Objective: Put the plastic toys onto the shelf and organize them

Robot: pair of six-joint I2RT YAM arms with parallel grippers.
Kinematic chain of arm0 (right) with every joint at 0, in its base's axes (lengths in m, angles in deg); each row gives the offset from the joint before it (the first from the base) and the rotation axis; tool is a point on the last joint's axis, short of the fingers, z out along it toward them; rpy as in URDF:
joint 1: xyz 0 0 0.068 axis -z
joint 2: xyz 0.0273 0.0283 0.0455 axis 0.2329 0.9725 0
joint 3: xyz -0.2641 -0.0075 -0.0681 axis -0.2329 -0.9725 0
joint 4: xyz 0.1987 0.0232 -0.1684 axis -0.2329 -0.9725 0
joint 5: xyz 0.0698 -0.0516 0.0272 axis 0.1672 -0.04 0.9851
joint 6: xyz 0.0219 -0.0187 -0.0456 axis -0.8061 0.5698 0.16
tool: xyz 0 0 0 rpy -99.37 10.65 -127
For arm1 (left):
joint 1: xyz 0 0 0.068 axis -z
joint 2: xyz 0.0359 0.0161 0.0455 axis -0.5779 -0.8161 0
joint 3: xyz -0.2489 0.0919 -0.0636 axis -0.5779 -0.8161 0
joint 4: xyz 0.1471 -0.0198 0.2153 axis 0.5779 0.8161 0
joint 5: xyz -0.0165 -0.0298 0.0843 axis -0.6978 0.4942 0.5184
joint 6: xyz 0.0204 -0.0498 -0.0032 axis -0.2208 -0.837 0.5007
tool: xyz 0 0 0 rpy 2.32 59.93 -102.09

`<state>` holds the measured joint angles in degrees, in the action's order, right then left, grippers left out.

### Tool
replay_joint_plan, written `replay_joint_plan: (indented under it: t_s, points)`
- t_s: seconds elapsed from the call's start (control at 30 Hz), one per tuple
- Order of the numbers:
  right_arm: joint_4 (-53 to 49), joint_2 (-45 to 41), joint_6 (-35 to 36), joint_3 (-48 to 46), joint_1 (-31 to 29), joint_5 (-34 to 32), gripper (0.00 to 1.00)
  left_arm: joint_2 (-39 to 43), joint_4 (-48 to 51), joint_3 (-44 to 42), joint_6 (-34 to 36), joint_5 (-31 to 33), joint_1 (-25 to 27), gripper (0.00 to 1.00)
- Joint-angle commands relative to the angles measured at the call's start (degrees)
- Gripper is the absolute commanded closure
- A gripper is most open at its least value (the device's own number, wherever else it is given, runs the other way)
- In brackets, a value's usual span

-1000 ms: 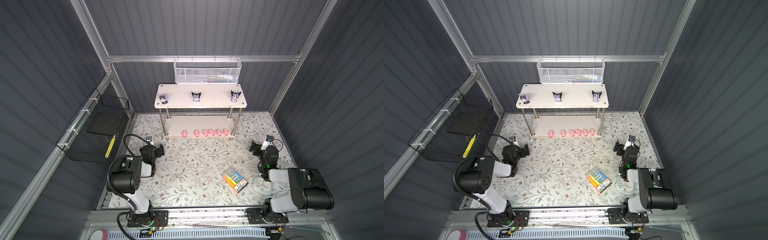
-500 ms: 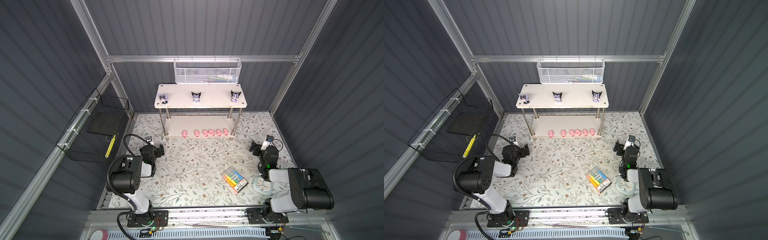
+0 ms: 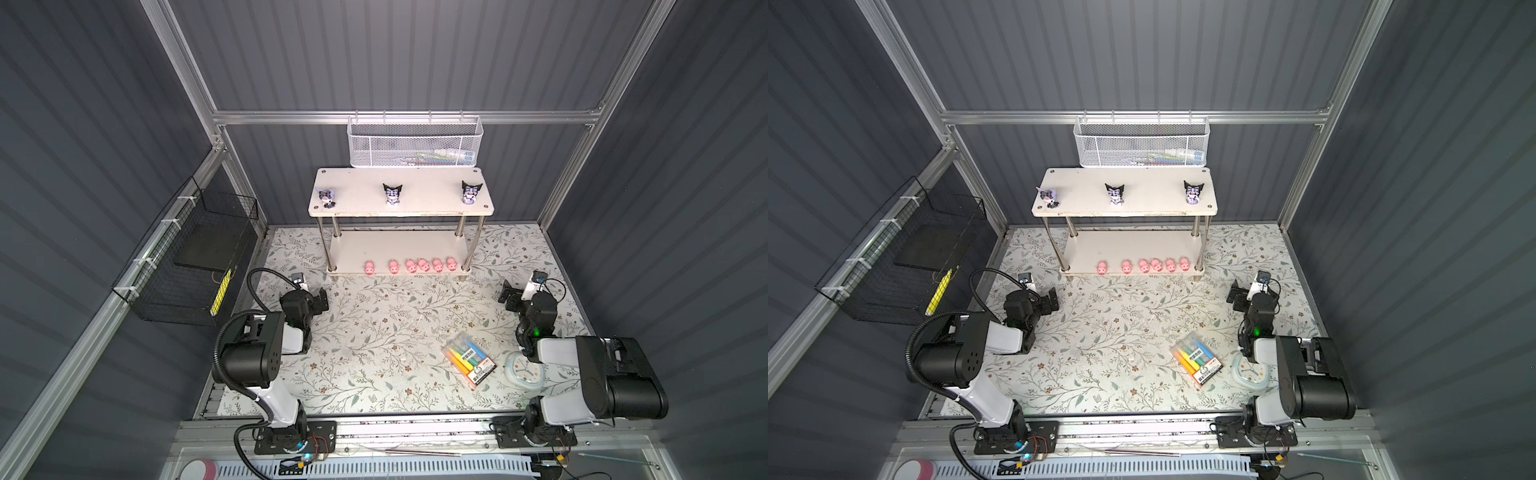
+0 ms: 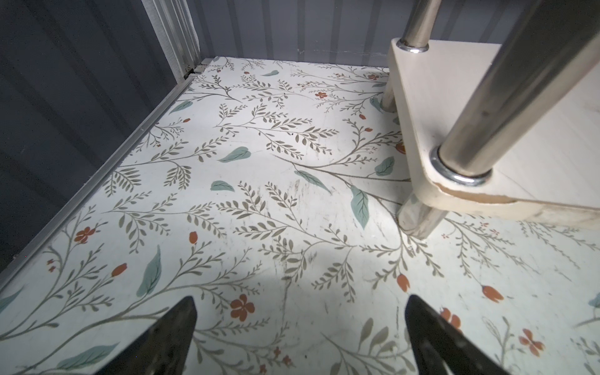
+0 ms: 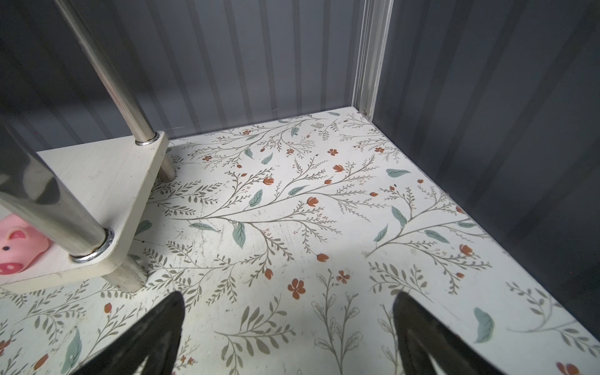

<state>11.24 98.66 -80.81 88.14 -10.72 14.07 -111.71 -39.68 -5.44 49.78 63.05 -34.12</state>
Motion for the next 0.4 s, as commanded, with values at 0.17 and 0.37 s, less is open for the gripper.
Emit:
replay_joint_plan:
  t_s: [0.17, 0.37]
  points:
    - [0.9, -0.1, 0.5, 0.0, 0.2, 0.5, 0.01, -0.3, 0.0, 0.6, 1.0, -0.4, 0.5, 0.00]
    - [0.9, -0.1, 0.5, 0.0, 0.2, 0.6, 0.01, -0.7, 2.4, 2.1, 3.4, -2.8, 1.5, 0.00]
